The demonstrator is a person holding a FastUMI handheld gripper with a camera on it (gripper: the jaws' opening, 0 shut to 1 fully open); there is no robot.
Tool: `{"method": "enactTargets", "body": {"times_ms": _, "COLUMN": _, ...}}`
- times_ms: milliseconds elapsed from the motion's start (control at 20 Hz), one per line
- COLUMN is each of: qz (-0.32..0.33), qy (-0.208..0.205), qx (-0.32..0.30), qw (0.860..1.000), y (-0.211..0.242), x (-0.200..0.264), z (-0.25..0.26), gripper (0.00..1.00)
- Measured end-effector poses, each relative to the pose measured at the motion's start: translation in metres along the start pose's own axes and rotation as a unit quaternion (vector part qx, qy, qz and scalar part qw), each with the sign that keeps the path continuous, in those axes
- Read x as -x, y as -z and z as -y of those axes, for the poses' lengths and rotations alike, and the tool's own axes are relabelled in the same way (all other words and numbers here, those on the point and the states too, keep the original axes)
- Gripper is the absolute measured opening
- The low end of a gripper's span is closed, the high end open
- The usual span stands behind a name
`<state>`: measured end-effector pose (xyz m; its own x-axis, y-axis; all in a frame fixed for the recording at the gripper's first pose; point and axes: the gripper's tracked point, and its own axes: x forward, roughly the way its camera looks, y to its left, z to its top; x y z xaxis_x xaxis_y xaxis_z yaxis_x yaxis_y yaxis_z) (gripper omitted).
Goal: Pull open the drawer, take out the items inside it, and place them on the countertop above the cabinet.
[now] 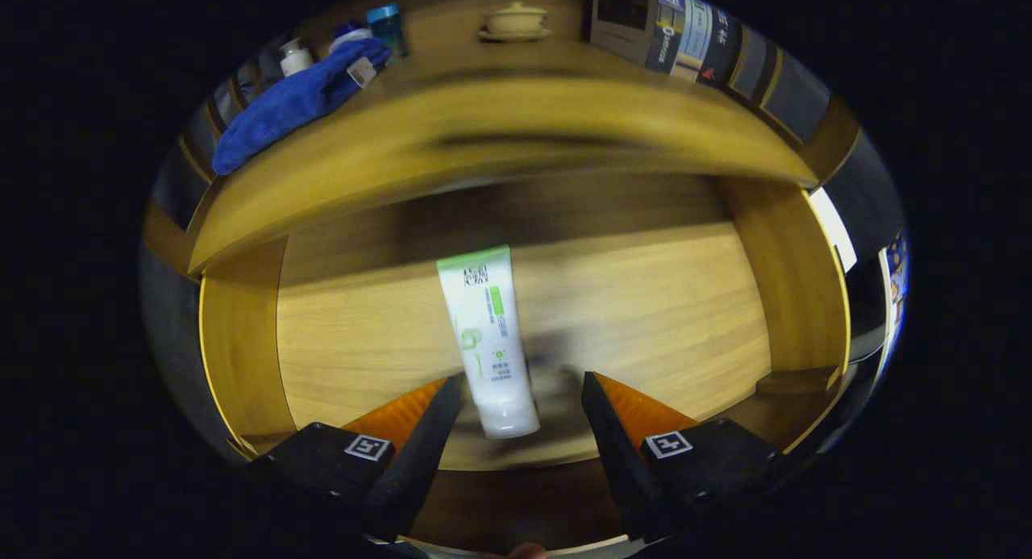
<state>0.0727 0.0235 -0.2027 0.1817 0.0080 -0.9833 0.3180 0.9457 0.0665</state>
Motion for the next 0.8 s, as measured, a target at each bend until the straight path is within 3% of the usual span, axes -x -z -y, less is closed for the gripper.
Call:
{"method": "enactTargets", "body": {"times_ms": 250, "qz": -0.028, "qy": 0.012, "qx": -0.021, "qw": 0.999, "y": 0.012, "x": -0.006, "z": 0.006, "gripper": 1.00}}
{"method": "enactTargets", "body": {"times_ms": 400, "qz": -0.032, "qy": 0.021, "qx": -0.024, "qw": 0.999, "y": 0.013, "x": 0.011, "z": 0.002, "gripper": 0.62}}
{"method": "enactTargets", "body": {"times_ms": 500, "qz": -0.012, "qy": 0.013, "qx": -0.031, "qw": 0.999, "y": 0.008, "x": 0.026, "z": -0.010, "gripper": 0.49}}
{"method": "enactTargets", "body": {"times_ms": 800, "qz": 0.077, "qy": 0.009, "qx": 0.006, "qw": 0.997, "y": -0.048, "x": 0.101, "z": -0.043, "gripper": 0.48}}
